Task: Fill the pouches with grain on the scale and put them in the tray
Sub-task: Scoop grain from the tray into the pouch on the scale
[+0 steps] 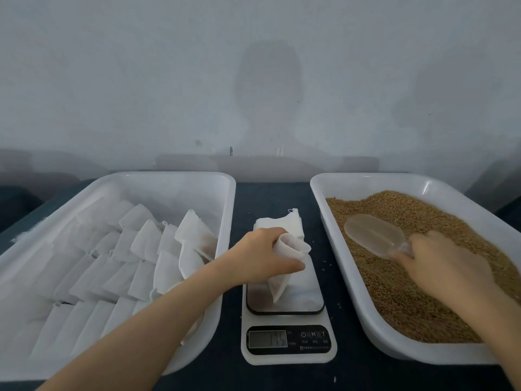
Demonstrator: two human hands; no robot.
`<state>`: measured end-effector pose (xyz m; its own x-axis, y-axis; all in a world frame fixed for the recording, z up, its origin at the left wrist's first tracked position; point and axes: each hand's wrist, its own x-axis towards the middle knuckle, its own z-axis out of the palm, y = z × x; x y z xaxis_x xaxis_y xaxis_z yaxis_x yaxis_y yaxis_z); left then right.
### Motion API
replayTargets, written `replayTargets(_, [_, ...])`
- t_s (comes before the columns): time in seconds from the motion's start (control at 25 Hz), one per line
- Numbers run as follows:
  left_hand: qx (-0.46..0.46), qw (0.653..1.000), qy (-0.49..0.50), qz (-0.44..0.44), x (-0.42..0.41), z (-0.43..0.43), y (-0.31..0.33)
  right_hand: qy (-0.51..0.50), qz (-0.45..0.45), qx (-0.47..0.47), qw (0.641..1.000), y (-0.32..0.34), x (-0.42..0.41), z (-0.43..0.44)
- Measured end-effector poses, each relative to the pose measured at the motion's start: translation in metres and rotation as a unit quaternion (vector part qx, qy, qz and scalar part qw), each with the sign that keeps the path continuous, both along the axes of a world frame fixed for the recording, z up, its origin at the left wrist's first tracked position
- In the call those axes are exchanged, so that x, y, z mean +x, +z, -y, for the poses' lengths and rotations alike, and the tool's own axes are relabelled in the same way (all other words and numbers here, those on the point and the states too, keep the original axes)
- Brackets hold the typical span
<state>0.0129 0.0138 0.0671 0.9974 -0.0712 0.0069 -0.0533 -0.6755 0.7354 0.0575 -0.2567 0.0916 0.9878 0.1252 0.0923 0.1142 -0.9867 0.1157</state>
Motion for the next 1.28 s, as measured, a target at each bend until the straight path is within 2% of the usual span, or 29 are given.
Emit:
replayTargets(0.2, [0.006,1.0,-0.006,0.0,0.0,0.0,-0.001,-0.021,-0.043,-0.014,0.999,-0.011,-0.004,-0.003])
replayTargets(0.32, [0.002,1.0,-0.007,0.0,0.0,0.0,-0.001,-0.031,-0.096,0.014,0.995,-0.014,-0.008,-0.01])
replayTargets(0.44, [0.0,1.0,-0.007,-0.002,0.0,0.0,-0.001,-0.007,-0.108,0.008,0.994,-0.017,-0.011,-0.016])
replayTargets(0.52, [0.0,1.0,-0.009,-0.003,0.0,0.0,-0.001,-0.013,-0.151,0.038,0.988,-0.016,-0.008,-0.018])
replayTargets(0.64, [-0.005,1.0,-0.009,-0.006,0.0,0.0,-0.001,-0.035,-0.212,0.141,0.966,-0.011,-0.003,-0.014])
replayTargets(0.8, [0.001,1.0,-0.007,-0.008,0.0,0.001,-0.001,-0.007,-0.205,0.205,0.957,-0.008,0.001,0.002])
replayTargets(1.28, [-0.004,1.0,-0.009,-0.014,0.001,-0.001,-0.003,0.024,-0.147,0.201,0.968,0.007,0.009,0.032])
